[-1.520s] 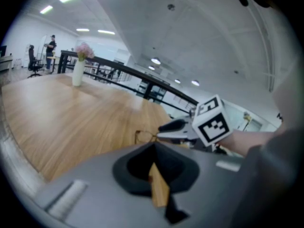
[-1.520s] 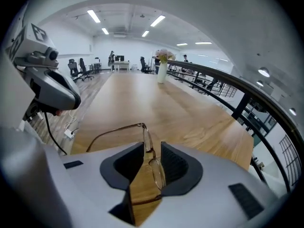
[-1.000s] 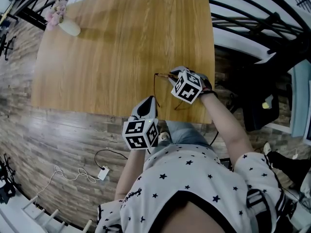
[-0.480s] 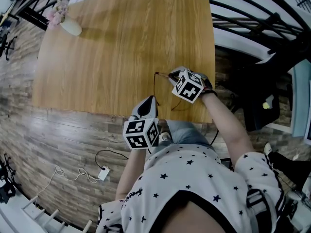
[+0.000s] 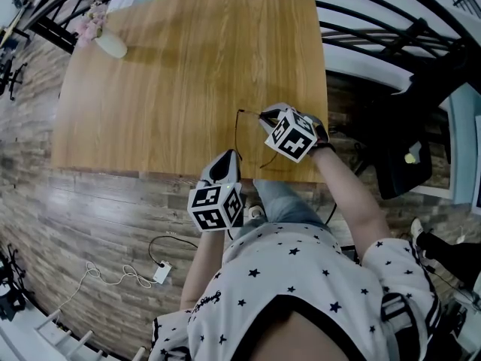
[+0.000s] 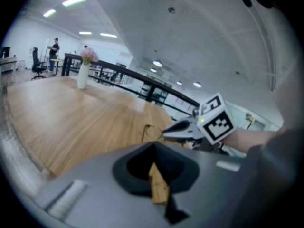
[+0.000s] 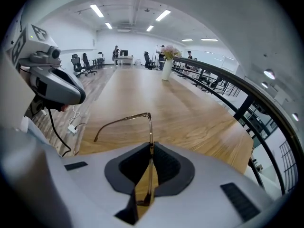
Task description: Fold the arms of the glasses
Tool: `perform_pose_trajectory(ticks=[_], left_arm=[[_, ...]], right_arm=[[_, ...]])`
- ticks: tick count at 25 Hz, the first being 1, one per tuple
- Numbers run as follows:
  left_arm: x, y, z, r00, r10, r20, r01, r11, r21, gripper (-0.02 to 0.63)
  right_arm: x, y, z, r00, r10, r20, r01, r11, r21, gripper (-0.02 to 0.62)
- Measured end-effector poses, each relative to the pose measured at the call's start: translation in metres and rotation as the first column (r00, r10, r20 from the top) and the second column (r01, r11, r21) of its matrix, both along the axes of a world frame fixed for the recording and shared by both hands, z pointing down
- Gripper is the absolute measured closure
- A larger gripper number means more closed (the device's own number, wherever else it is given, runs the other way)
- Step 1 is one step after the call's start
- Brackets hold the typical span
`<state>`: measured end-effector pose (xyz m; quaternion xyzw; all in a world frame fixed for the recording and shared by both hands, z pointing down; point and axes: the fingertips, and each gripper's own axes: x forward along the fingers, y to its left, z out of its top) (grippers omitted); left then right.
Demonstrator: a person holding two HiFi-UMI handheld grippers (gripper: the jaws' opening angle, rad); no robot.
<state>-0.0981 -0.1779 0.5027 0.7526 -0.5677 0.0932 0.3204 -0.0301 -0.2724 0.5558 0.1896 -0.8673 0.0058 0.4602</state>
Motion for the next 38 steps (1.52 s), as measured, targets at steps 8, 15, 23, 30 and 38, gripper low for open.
perform_pose_trajectory(ticks=[8, 15, 23, 30, 38], left_arm=[[-0.004, 0.018, -0.009, 1.0, -0.023, 0.01, 0.023, 0.999, 0.026, 0.598], [-0.005, 0.037, -0.014, 0.999, -0.032, 0.011, 0.031, 0.999, 0.041, 0.598], [-0.003, 0.059, -0.015, 0.999, -0.031, 0.008, 0.031, 0.998, 0.047, 0.598], [-0.004, 0.076, -0.018, 1.0, -0.027, 0.006, 0.027, 0.998, 0.065, 0.598], [0.001, 0.092, -0.018, 1.0, -0.007, 0.015, 0.006, 0.998, 0.066, 0.598]], right_arm=[[0.014, 0.021, -0.021, 0.996, 0.075, 0.05, -0.076, 0.997, 0.022, 0.563], [0.024, 0.042, -0.035, 0.987, 0.141, 0.078, -0.143, 0.989, 0.028, 0.563], [0.039, 0.067, -0.05, 0.964, 0.229, 0.131, -0.235, 0.972, 0.026, 0.563], [0.049, 0.089, -0.067, 0.935, 0.29, 0.204, -0.306, 0.951, 0.051, 0.563], [0.057, 0.112, -0.08, 0.902, 0.335, 0.272, -0.361, 0.931, 0.05, 0.563]])
